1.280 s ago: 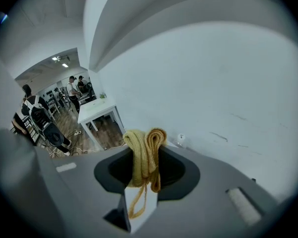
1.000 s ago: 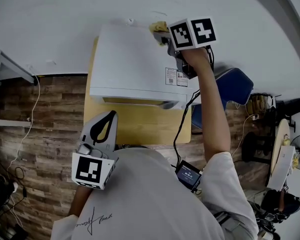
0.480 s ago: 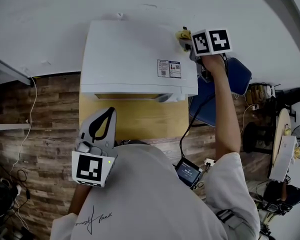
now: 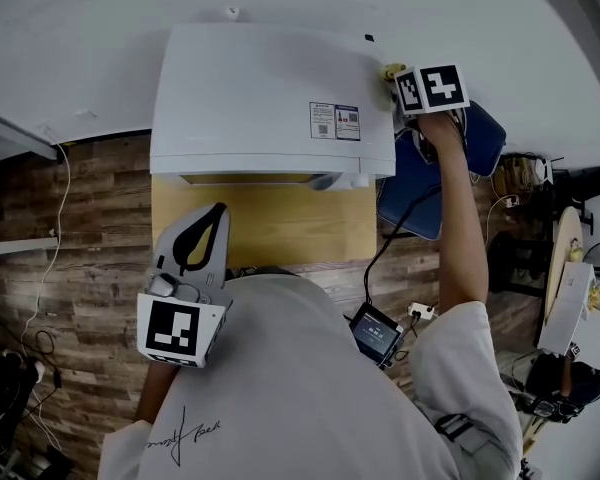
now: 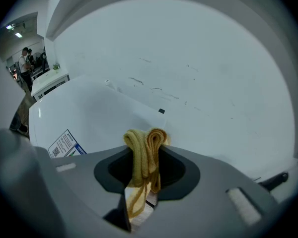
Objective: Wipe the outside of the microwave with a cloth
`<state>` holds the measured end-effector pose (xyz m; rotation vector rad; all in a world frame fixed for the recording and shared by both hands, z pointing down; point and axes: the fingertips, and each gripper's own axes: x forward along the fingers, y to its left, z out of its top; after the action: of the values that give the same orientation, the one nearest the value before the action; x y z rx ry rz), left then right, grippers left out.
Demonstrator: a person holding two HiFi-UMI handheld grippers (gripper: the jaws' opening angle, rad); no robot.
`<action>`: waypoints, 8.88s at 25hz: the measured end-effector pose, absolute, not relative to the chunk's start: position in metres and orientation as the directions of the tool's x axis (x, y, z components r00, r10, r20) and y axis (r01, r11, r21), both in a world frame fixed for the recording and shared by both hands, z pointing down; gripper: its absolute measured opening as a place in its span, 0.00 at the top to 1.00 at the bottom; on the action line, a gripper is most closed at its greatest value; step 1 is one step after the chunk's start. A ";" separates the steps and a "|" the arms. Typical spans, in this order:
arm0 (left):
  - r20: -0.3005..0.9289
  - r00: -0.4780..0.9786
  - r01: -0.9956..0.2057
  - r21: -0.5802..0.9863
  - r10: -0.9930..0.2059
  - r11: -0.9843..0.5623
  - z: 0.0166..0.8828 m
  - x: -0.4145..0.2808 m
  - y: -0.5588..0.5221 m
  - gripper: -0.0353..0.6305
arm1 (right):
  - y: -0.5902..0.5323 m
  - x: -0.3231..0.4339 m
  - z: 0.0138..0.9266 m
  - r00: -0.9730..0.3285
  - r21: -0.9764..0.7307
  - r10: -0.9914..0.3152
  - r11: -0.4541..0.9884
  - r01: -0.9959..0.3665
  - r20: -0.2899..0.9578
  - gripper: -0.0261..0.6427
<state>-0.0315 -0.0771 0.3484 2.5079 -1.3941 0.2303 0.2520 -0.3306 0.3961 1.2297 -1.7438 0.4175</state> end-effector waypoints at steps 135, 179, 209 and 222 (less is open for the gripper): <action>0.207 0.571 -0.821 0.162 -0.794 -0.548 0.334 -0.024 -0.066 0.96 | -0.267 0.180 0.360 -0.333 -0.015 -0.482 0.552 -0.834 0.810 0.78; 0.220 0.640 -0.768 0.195 -0.736 -0.610 0.345 0.026 -0.074 0.96 | -0.240 0.203 0.403 -0.250 0.031 -0.444 0.535 -0.844 0.861 0.78; 0.231 0.590 -0.807 0.198 -0.774 -0.556 0.347 -0.009 -0.070 0.96 | -0.235 0.096 0.403 -0.370 -0.025 -0.371 0.678 -0.735 0.852 0.78; 0.249 0.561 -0.827 0.200 -0.790 -0.525 0.353 -0.026 -0.072 0.96 | -0.235 0.037 0.404 -0.452 -0.073 -0.331 0.736 -0.673 0.829 0.78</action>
<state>-0.0255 -0.0718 0.3528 2.5039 -1.3348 0.1832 0.0368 -0.2348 0.4038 0.7578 -2.0688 0.5010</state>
